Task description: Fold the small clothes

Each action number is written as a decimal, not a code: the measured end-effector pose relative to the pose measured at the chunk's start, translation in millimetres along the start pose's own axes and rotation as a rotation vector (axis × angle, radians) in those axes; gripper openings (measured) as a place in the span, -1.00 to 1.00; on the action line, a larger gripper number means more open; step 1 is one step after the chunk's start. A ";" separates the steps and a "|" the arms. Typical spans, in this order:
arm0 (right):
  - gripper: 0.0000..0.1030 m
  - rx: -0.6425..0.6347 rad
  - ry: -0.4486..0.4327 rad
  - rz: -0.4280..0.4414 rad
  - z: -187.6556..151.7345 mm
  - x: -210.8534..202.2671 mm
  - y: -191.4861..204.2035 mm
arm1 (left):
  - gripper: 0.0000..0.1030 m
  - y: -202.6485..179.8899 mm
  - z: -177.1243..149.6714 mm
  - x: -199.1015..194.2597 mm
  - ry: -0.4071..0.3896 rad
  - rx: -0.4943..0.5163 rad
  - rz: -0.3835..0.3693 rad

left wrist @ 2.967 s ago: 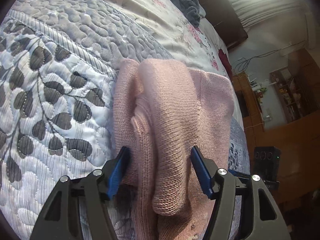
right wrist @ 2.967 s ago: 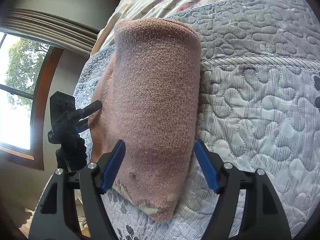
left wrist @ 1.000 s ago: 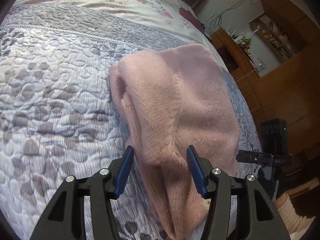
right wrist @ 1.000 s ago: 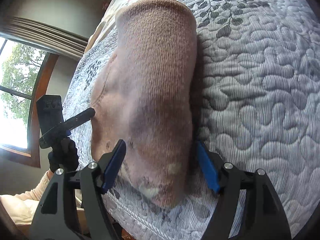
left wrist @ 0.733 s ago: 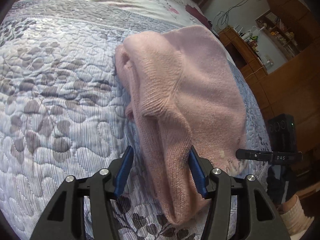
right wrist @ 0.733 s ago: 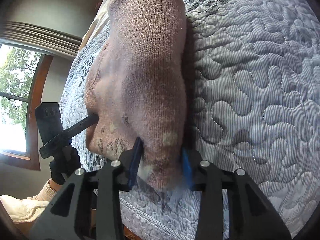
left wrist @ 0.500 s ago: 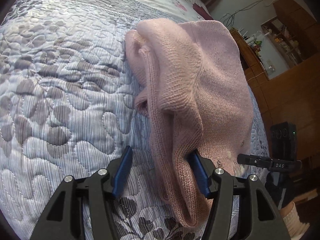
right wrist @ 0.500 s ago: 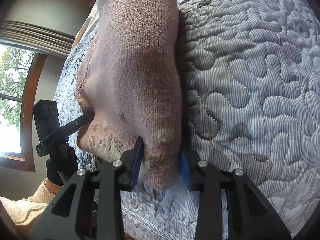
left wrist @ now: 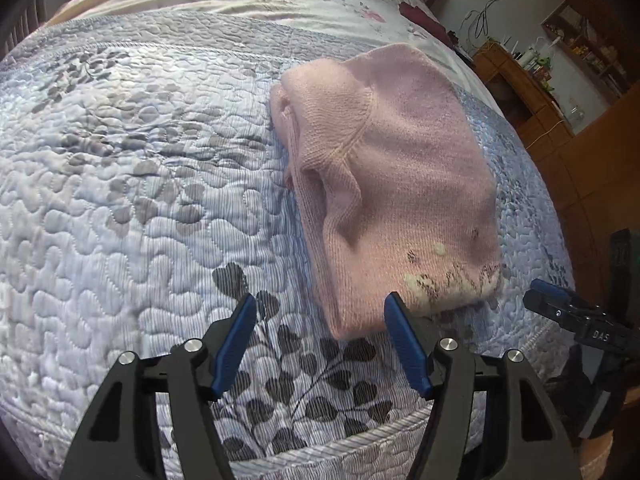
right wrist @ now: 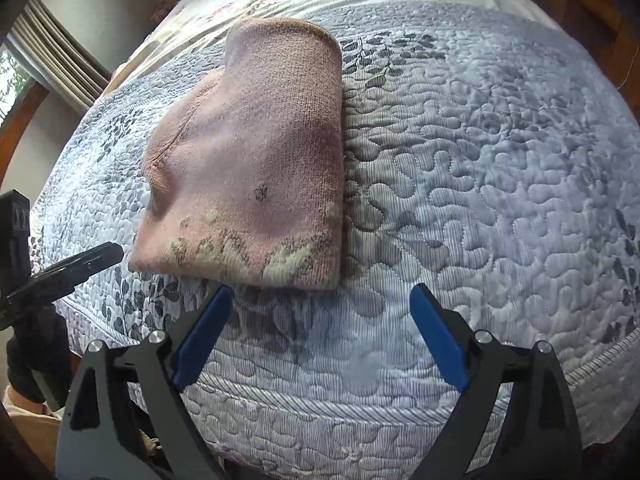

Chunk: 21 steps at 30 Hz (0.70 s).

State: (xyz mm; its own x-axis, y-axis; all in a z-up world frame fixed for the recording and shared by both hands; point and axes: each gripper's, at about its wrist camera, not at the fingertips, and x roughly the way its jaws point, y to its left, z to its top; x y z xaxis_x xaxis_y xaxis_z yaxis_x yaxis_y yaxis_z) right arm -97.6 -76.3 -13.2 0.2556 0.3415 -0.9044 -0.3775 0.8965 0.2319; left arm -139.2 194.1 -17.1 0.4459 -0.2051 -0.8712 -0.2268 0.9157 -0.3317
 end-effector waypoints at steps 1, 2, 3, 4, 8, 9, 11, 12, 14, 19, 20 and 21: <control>0.77 -0.005 -0.008 -0.004 -2.9 -6.0 3.8 | 0.36 -3.7 -2.9 -5.7 -0.004 0.003 0.008; 0.78 -0.005 -0.012 -0.002 -0.6 -9.4 10.4 | 0.38 -7.0 -3.2 -8.1 -0.004 0.004 0.018; 0.78 -0.005 -0.017 -0.003 -2.2 -14.1 13.9 | 0.39 -10.8 -5.6 -12.9 -0.004 0.004 0.033; 0.79 -0.008 -0.023 -0.013 -4.0 -17.7 19.5 | 0.40 -14.5 -7.4 -16.6 -0.008 0.002 0.043; 0.85 -0.030 -0.063 -0.075 -8.1 -37.0 36.0 | 0.44 -28.0 -12.0 -32.2 -0.036 0.020 0.096; 0.85 -0.034 -0.071 -0.078 -7.6 -41.0 38.5 | 0.47 -31.5 -13.2 -36.5 -0.043 0.028 0.110; 0.86 -0.040 -0.082 -0.072 -7.0 -48.5 42.8 | 0.48 -36.2 -16.3 -44.7 -0.053 0.039 0.126; 0.87 -0.046 -0.082 -0.081 -6.0 -50.3 45.1 | 0.48 -37.6 -17.5 -47.9 -0.055 0.039 0.130; 0.88 -0.059 -0.085 -0.121 -4.8 -55.6 49.6 | 0.49 -39.6 -19.4 -52.3 -0.058 0.038 0.133; 0.90 -0.071 -0.101 -0.137 -4.4 -66.8 56.4 | 0.49 -45.0 -22.7 -57.3 -0.064 0.044 0.140; 0.90 -0.071 -0.100 -0.144 -5.4 -68.3 58.1 | 0.49 -46.0 -23.6 -57.9 -0.064 0.044 0.141; 0.91 -0.073 -0.098 -0.154 -5.7 -68.7 60.0 | 0.50 -46.8 -24.2 -58.4 -0.064 0.044 0.142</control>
State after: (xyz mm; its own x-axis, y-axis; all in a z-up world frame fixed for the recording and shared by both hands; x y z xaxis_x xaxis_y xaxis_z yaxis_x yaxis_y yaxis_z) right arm -142.9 -47.6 60.8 0.3996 0.2312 -0.8871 -0.3897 0.9187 0.0639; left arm -175.6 154.8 40.6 0.4668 -0.0518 -0.8829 -0.2538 0.9485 -0.1898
